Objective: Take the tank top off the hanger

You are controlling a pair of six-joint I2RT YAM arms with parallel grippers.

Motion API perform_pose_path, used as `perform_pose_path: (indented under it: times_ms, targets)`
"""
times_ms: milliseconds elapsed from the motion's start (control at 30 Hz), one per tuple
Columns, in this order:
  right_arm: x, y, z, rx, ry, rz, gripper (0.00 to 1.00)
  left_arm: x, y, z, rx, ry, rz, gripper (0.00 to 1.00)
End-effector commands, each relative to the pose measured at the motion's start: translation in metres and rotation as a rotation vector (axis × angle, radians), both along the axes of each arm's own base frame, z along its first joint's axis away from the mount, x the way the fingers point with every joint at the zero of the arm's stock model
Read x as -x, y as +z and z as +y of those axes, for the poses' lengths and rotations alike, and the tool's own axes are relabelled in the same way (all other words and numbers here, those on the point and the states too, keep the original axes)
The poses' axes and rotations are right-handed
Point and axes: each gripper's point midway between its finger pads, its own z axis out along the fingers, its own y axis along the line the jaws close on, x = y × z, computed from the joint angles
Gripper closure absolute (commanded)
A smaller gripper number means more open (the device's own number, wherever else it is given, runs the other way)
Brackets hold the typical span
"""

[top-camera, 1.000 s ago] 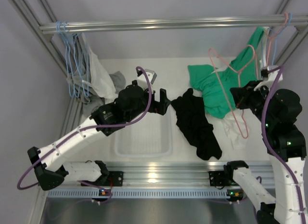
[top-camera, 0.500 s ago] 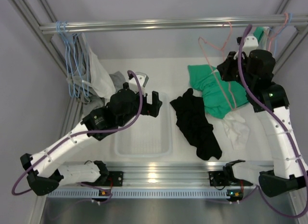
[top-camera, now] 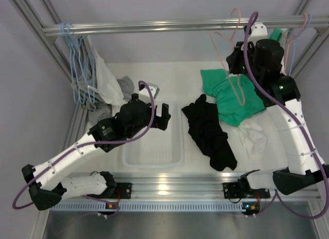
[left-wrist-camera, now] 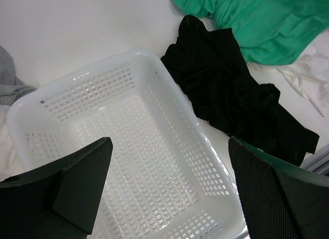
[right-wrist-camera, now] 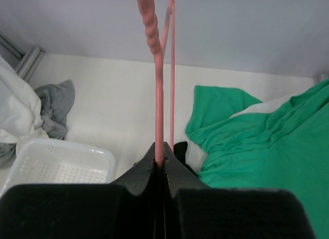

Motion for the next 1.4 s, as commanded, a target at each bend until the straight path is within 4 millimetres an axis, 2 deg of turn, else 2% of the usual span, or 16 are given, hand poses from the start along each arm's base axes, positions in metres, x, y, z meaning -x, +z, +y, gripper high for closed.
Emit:
perform_pose_path:
  times_ms: [0, 300, 567, 633, 667, 700, 767, 800, 833, 900, 1033, 1100, 1133, 1167, 1200, 1367]
  targets:
    - [-0.016, 0.031, 0.005, -0.011, -0.017, -0.095, 1.00, 0.000, 0.007, 0.001, 0.010, -0.004, -0.021, 0.01]
    - [-0.039, -0.024, 0.016, 0.055, -0.055, 0.025, 1.00, -0.001, 0.019, -0.022, 0.039, -0.069, -0.004, 0.01]
    - [-0.014, -0.044, 0.011, 0.044, -0.056, 0.060, 1.00, 0.001, 0.017, -0.050, 0.069, -0.161, 0.036, 0.01]
    - [-0.007, -0.040, 0.011, 0.025, -0.049, 0.050, 0.73, 0.005, 0.018, -0.073, 0.097, -0.252, 0.038, 0.01]
    - [-0.002, -0.036, 0.012, 0.013, -0.033, 0.041, 0.28, 0.006, 0.019, -0.080, 0.106, -0.283, 0.034, 0.01]
    - [0.002, -0.033, 0.011, 0.007, -0.029, 0.035, 0.02, 0.007, 0.020, -0.088, 0.111, -0.321, 0.023, 0.01]
    - [0.024, -0.013, -0.002, -0.024, -0.051, -0.019, 0.01, 0.017, 0.018, -0.115, 0.114, -0.448, -0.004, 0.01]
    - [0.033, -0.018, -0.010, -0.022, -0.074, -0.015, 0.01, 0.018, 0.017, -0.123, 0.100, -0.469, -0.022, 0.01]
    - [0.054, -0.003, -0.023, -0.058, -0.102, -0.059, 0.01, 0.019, -0.001, -0.139, 0.053, -0.491, -0.011, 0.01]
    - [0.076, -0.013, -0.049, -0.051, -0.196, -0.052, 0.01, 0.012, -0.017, -0.155, 0.002, -0.500, -0.013, 0.01]
    - [0.135, -0.001, -0.091, -0.106, -0.290, -0.128, 0.01, -0.015, -0.086, -0.184, -0.112, -0.460, 0.046, 0.01]
    - [0.151, -0.001, -0.100, -0.098, -0.304, -0.125, 0.01, -0.023, -0.104, -0.193, -0.132, -0.449, 0.054, 0.01]
    - [0.161, 0.003, -0.106, -0.101, -0.307, -0.144, 0.01, -0.026, -0.131, -0.199, -0.169, -0.445, 0.091, 0.01]
    - [0.167, 0.005, -0.108, -0.104, -0.306, -0.154, 0.01, -0.032, -0.133, -0.205, -0.160, -0.427, 0.100, 0.01]
    - [0.175, 0.009, -0.112, -0.106, -0.304, -0.173, 0.01, -0.036, -0.157, -0.209, -0.192, -0.411, 0.132, 0.01]
    - [0.185, 0.011, -0.119, -0.084, -0.304, -0.196, 0.01, -0.038, -0.194, -0.230, -0.181, -0.414, 0.201, 0.01]
